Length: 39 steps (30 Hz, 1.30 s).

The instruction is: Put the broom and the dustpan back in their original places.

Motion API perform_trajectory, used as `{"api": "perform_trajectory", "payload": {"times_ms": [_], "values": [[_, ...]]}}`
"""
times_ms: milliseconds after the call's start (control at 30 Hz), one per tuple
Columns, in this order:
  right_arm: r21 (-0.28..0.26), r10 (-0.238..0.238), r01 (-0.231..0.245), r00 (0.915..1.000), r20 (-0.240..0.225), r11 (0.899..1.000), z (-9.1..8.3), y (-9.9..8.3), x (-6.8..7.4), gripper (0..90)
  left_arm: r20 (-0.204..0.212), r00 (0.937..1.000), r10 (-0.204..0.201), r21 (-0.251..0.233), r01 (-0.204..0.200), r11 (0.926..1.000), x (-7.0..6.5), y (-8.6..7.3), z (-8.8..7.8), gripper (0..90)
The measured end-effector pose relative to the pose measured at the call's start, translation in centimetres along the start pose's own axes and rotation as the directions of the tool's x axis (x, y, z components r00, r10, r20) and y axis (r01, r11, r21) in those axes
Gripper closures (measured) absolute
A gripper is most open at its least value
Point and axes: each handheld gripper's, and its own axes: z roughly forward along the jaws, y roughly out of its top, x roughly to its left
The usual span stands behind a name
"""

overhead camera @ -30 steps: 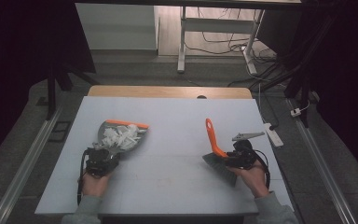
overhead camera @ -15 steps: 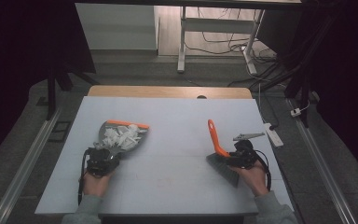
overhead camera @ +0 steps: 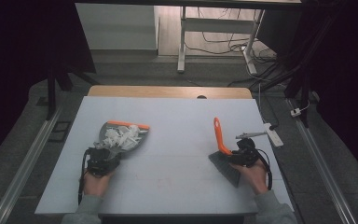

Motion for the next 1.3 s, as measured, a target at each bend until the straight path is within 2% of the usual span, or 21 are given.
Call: {"api": "perform_trajectory", "payload": {"times_ms": [267,367,467,533,700,800,1067,1300], "values": [[0.002,0.010,-0.010,0.9999,0.007,1.000,0.2,0.0,-0.6,65.4,0.006,1.0000,-0.001,0.012,0.001,0.9999,0.0,0.1,0.2,61.3],[0.005,0.011,-0.011,0.9998,0.017,1.000,0.2,0.0,-0.8,63.6,0.007,1.0000,0.000,0.013,0.000,0.9999,0.0,0.1,0.2,61.2],[0.011,0.005,-0.006,0.9988,0.049,1.000,0.3,0.1,-0.9,59.7,0.007,1.0000,0.000,0.013,0.000,0.9999,0.0,0.1,0.2,61.1],[0.012,0.013,-0.014,0.9990,0.044,1.000,0.3,0.1,-1.1,59.0,0.009,1.0000,0.000,0.013,0.000,0.9999,0.0,0.1,0.2,61.0],[0.030,-0.007,0.004,0.9966,0.082,1.000,0.5,0.2,-1.3,53.0,0.015,0.9999,-0.002,0.009,0.002,1.0000,0.1,0.1,0.2,60.1],[0.034,-0.012,0.010,0.9966,0.081,0.999,0.6,0.2,-1.4,51.8,0.016,0.9999,-0.001,0.007,0.001,1.0000,0.1,0.1,0.2,59.6],[0.057,-0.054,0.047,0.9894,0.135,0.997,0.9,0.3,-1.2,44.6,0.021,0.9998,0.000,0.004,0.000,1.0000,0.1,0.1,0.1,56.4],[0.061,-0.067,0.058,0.9859,0.154,0.996,1.0,0.3,-1.3,41.5,0.027,0.9996,-0.004,0.003,0.004,1.0000,0.1,0.1,0.1,52.9]]}}
